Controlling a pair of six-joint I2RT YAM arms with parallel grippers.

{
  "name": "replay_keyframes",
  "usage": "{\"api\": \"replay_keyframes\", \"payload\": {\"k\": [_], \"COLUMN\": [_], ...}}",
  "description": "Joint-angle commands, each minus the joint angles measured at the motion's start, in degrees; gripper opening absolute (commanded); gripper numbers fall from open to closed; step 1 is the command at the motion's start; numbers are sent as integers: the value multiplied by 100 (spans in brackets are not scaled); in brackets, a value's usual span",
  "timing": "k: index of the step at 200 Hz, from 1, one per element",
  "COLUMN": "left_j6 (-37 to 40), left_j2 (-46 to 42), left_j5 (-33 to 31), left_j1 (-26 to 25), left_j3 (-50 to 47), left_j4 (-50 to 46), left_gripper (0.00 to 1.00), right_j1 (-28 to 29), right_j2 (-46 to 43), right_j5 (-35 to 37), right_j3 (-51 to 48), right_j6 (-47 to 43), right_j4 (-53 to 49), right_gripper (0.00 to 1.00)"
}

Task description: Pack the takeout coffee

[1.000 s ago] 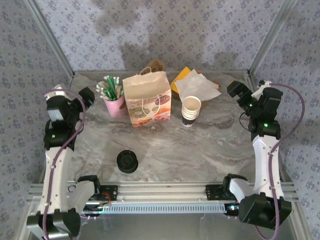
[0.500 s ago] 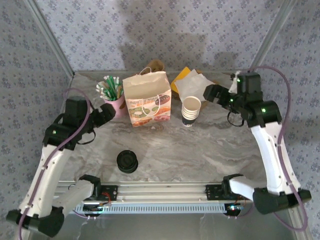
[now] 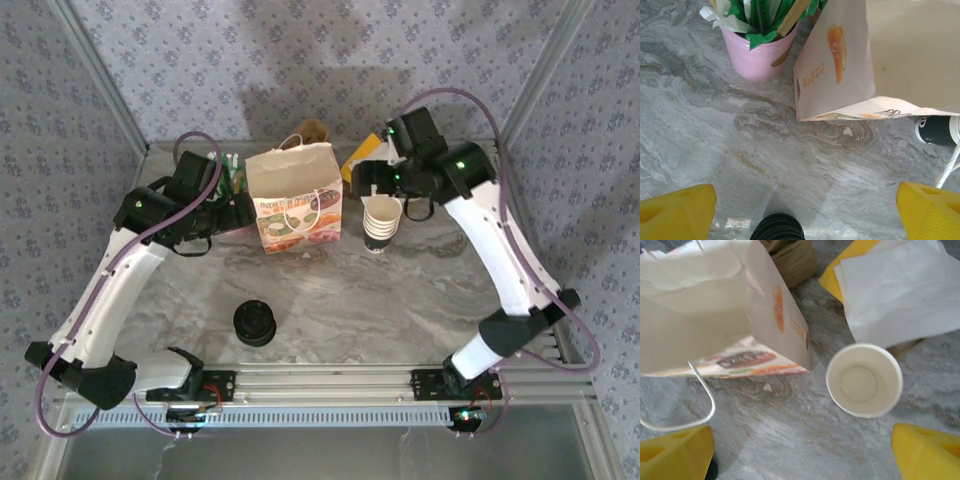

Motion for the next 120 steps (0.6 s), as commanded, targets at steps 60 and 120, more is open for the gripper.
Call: {"api": "replay_keyframes", "payload": {"k": [60,120], "left_j6": [-298,-290], "left_j2": [337,311], "left_j5": [1052,1057], "left_j1": [195,490], "left_j3": [259,138], "left_j4": [566,732], "left_gripper": [92,92], "right_j1": [253,288], "right_j2": [2011,2824], "right_j5": [137,144], "right_j3": [2259,2855], "right_j6": [163,322], "right_j4": [-704,-598], "right_gripper": [84,71]}}
